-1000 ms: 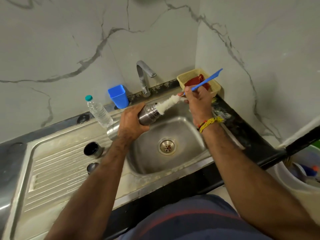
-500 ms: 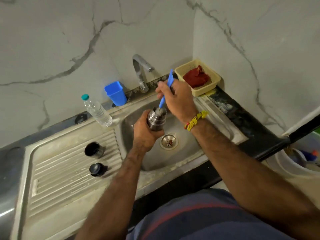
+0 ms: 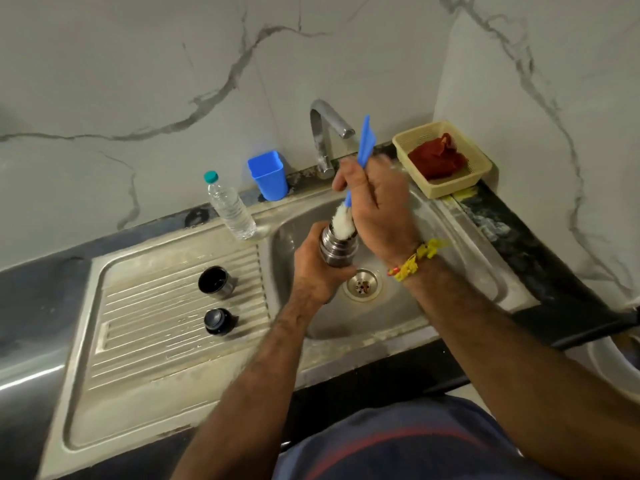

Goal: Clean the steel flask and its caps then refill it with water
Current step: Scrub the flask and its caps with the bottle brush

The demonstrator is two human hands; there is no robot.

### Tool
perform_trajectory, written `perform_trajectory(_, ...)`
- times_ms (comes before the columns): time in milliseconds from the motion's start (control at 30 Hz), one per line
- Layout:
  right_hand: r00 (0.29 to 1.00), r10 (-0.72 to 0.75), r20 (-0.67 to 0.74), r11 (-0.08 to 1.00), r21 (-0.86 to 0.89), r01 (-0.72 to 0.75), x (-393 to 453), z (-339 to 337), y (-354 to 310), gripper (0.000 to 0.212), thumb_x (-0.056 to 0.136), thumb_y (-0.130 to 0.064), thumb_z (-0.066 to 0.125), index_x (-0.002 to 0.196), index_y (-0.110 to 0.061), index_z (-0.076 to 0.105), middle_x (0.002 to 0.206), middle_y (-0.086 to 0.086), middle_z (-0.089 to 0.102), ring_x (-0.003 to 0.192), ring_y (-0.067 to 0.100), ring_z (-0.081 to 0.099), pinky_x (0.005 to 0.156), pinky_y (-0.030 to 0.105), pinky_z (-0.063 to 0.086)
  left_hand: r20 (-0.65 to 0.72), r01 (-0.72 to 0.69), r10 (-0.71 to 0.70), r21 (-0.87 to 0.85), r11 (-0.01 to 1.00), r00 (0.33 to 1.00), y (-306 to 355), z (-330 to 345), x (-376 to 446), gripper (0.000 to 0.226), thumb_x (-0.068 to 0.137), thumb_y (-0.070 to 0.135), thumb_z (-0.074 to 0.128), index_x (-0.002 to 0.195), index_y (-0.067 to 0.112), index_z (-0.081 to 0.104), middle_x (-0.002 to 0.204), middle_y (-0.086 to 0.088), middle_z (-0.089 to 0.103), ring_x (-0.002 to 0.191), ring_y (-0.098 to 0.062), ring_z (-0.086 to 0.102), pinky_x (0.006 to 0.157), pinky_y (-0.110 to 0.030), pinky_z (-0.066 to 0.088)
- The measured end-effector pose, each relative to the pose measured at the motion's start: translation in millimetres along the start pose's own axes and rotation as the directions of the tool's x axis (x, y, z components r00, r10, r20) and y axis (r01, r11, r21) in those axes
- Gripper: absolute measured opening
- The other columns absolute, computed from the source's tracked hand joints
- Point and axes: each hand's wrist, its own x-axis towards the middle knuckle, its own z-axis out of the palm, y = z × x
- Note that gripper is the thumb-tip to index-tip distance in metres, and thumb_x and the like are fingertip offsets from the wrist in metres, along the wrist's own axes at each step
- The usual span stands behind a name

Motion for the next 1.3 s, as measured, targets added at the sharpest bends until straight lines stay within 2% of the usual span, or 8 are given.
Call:
perform_trajectory(300, 0.98, 0.059, 0.188, 0.977, 0.189, -0.095, -19, 4, 12, 0.042, 0.098, -0.036, 0.047, 0.073, -0.006, 0.061, 0.069, 0.009, 0.061, 0.067, 0.018, 0.059, 0.069, 0.038, 0.053, -0.068, 0.025, -0.022, 0.046, 0.999, 0.997, -11, -1, -4, 0.07, 0.057, 0.005, 0.094, 0.106, 0.036, 0.054, 0.092, 0.016, 0.067, 0.078, 0.011, 0.064, 0.069, -0.011, 0.051)
perform_trajectory(400, 0.993, 0.043, 0.108, 0.976, 0.206, -0.065, -15, 5, 20, 0.045, 0.097, -0.036, 0.044, 0.076, -0.001, 0.061, 0.069, 0.008, 0.061, 0.063, 0.012, 0.057, 0.063, 0.025, 0.05, -0.064, 0.059, -0.057, 0.033, 0.998, 0.996, -9, -1, 4, 0.073, 0.057, 0.005, 0.093, 0.104, 0.044, 0.052, 0.093, 0.013, 0.069, 0.079, -0.001, 0.068, 0.072, -0.027, 0.061)
perform_trajectory(500, 0.966, 0.089, 0.242, 0.968, 0.207, -0.141, -19, 2, 29, 0.046, 0.095, -0.042, 0.048, 0.077, -0.002, 0.063, 0.073, 0.011, 0.064, 0.071, 0.02, 0.064, 0.073, 0.041, 0.056, -0.058, 0.031, -0.026, 0.08, 0.996, 0.998, -11, 5, 5, 0.076, 0.057, 0.007, 0.095, 0.107, 0.043, 0.051, 0.093, 0.019, 0.067, 0.082, 0.011, 0.064, 0.074, -0.01, 0.053)
perform_trajectory(600, 0.981, 0.114, 0.157, 0.965, 0.218, -0.147, -12, 2, 35, 0.039, 0.098, -0.029, 0.051, 0.075, 0.001, 0.063, 0.07, 0.009, 0.065, 0.067, 0.013, 0.061, 0.069, 0.028, 0.053, -0.059, 0.025, -0.02, 0.081, 0.996, 0.998, -10, 7, 16, 0.071, 0.056, 0.007, 0.093, 0.109, 0.035, 0.056, 0.094, 0.016, 0.069, 0.083, -0.003, 0.067, 0.075, -0.023, 0.057)
perform_trajectory(667, 0.974, 0.102, 0.201, 0.969, 0.202, -0.143, -3, 2, 36, 0.039, 0.098, -0.026, 0.051, 0.074, 0.002, 0.064, 0.069, 0.01, 0.065, 0.066, 0.018, 0.063, 0.07, 0.036, 0.053, -0.068, -0.009, 0.017, 0.126, 0.992, 0.998, -10, 6, 25, 0.072, 0.054, 0.008, 0.093, 0.113, 0.03, 0.058, 0.097, 0.014, 0.069, 0.086, -0.01, 0.067, 0.077, -0.023, 0.055)
perform_trajectory(1067, 0.992, -0.004, 0.128, 0.979, 0.201, -0.022, 6, -6, 37, 0.038, 0.098, -0.028, 0.05, 0.079, 0.003, 0.063, 0.071, 0.005, 0.065, 0.066, 0.01, 0.061, 0.066, 0.024, 0.051, -0.104, -0.024, 0.038, 0.126, 0.992, 0.994, -3, 6, 36, 0.066, 0.056, 0.005, 0.093, 0.111, 0.021, 0.061, 0.095, 0.011, 0.071, 0.082, -0.003, 0.066, 0.072, -0.021, 0.055)
perform_trajectory(1167, 0.966, 0.056, 0.254, 0.973, 0.204, -0.11, -2, -10, 35, 0.038, 0.096, -0.033, 0.052, 0.08, -0.002, 0.066, 0.076, 0.006, 0.067, 0.074, 0.015, 0.066, 0.075, 0.038, 0.056, -0.076, -0.047, 0.06, 0.169, 0.985, 0.995, -5, 3, 35, 0.069, 0.054, 0.008, 0.094, 0.113, 0.023, 0.06, 0.098, 0.013, 0.069, 0.087, -0.006, 0.067, 0.078, -0.022, 0.052)
perform_trajectory(1300, 0.991, -0.029, 0.13, 0.975, 0.222, -0.001, -3, -11, 28, 0.041, 0.096, -0.034, 0.049, 0.08, 0.001, 0.065, 0.075, 0.007, 0.066, 0.073, 0.015, 0.064, 0.075, 0.031, 0.056, -0.059, -0.078, 0.09, 0.176, 0.981, 0.994, -6, -4, 35, 0.066, 0.055, 0.011, 0.092, 0.111, 0.025, 0.061, 0.096, 0.013, 0.071, 0.087, -0.005, 0.067, 0.078, -0.025, 0.055)
